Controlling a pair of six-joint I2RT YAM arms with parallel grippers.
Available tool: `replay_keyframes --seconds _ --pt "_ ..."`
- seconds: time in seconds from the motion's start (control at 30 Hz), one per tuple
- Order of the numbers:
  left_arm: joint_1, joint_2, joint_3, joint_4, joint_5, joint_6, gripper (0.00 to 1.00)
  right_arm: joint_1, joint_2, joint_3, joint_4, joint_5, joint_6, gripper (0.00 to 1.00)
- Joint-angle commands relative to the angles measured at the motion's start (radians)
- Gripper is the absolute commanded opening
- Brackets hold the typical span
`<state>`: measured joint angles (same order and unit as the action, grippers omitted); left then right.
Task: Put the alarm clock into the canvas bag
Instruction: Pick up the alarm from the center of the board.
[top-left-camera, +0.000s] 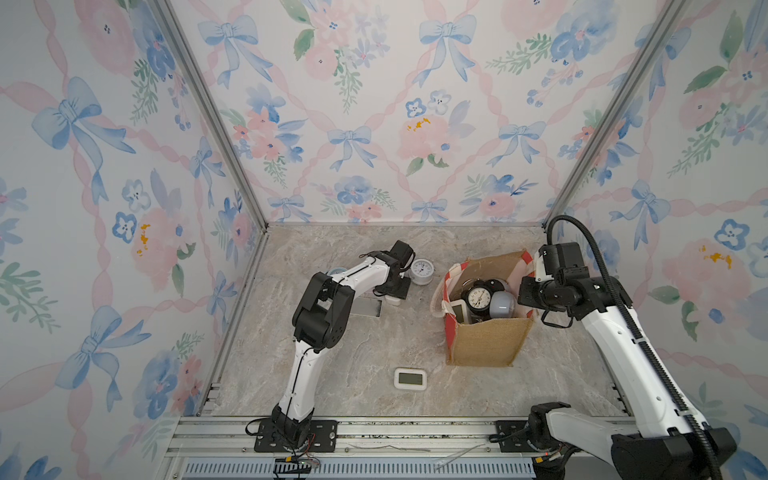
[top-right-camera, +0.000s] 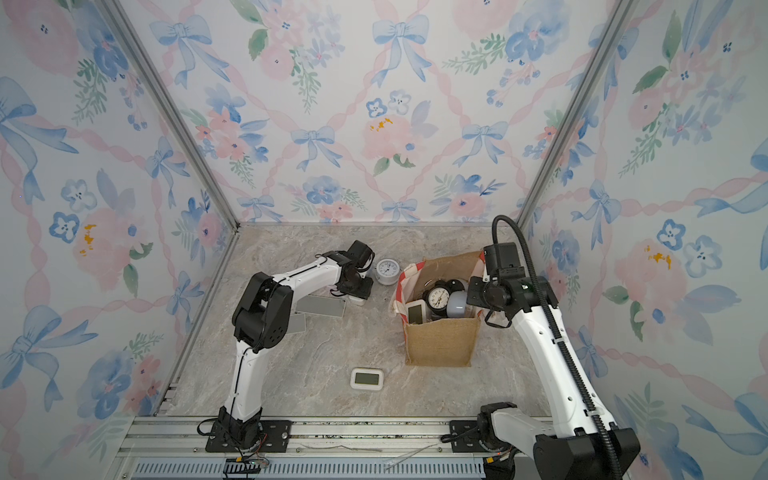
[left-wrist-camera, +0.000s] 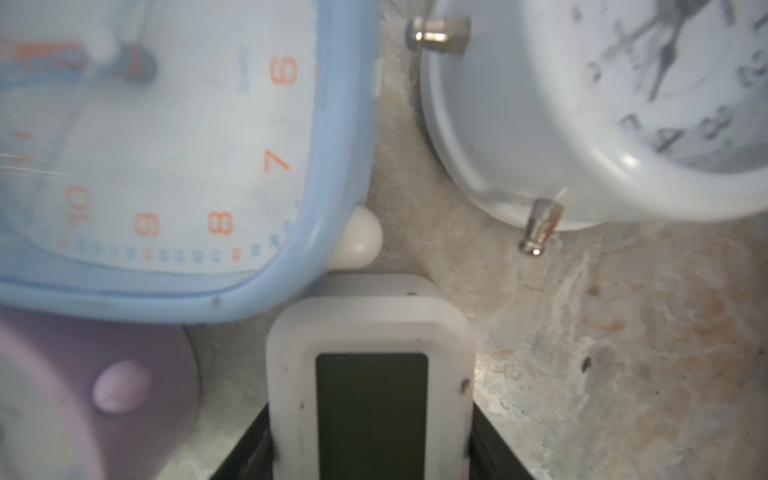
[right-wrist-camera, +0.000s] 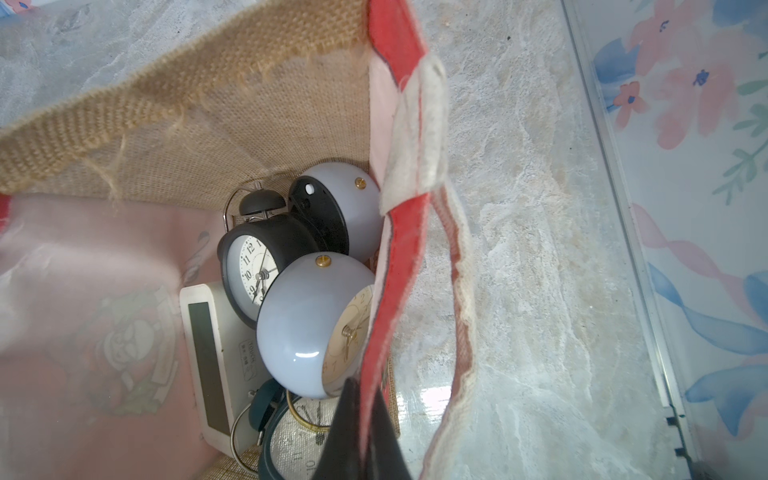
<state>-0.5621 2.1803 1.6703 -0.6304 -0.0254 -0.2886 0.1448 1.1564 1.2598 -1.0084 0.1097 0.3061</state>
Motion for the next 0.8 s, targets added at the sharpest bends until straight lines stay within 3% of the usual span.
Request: replay_keyframes --seconds 0.0,0.4,0.77 --pt "0.002 -0.091 -0.020 -0.018 0.017 -0.004 0.49 -0.007 -0.029 0.004 0.025 0.006 -0.005 0.01" --pt "-0.016 -0.318 -0.024 -0.021 0.054 -0.015 0.47 -0.007 -0.025 0.002 0.027 0.004 -0.007 0.01" --pt "-0.130 -0.422 0.096 -0.050 0.083 -0.014 0.45 -0.007 -0.030 0.000 0.027 0.002 -0.005 0.01"
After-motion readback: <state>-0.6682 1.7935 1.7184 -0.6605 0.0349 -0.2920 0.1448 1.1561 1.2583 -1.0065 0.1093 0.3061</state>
